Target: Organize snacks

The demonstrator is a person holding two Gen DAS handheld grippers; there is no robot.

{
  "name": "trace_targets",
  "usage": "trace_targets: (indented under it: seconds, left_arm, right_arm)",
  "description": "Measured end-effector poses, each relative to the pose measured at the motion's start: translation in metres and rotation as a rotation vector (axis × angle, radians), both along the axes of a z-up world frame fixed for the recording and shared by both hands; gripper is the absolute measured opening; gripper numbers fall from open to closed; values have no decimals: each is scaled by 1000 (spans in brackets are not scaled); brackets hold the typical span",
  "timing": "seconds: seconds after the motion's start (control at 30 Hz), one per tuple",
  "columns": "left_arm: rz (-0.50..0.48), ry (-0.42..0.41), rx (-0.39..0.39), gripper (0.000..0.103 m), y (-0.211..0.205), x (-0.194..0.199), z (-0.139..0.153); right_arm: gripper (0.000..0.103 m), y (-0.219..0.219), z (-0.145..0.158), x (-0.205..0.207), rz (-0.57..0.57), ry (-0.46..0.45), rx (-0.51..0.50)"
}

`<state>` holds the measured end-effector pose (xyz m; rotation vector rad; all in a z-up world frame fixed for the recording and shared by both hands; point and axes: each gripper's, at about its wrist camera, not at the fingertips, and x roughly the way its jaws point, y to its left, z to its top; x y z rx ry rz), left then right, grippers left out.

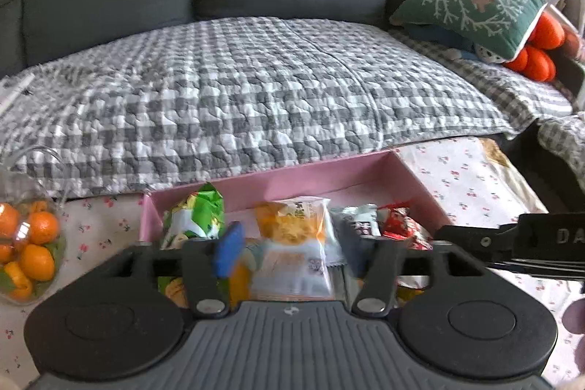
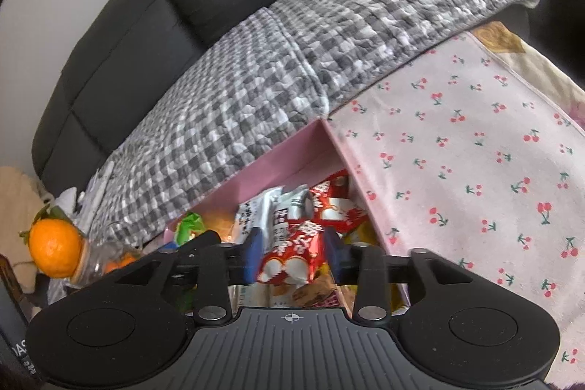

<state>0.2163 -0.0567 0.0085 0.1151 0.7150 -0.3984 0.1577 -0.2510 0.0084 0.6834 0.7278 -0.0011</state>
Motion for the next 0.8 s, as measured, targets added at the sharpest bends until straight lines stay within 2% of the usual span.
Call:
trace_targets:
  seconds: [0.03,0.17,0.4,0.67,0.8]
  left_arm:
    - [1,-11,5,67,-1,-2,0]
    - [2,-7,12,73,-1,-4,1]
    - [21,-4,30,84,6,-14,6]
    - [77,19,35,96,25,-39,16]
    - [114,46,40,100,35,-52,18]
  right_arm:
    - [52,-1,-1,0,-7,5,4]
    - [55,-2,-2,0,-9,20,10]
    - [68,5,4,-4,14,19,-21]
    - [80,3,14,-19,20,13,-42]
    - [82,3,20,-32,18,19,-72]
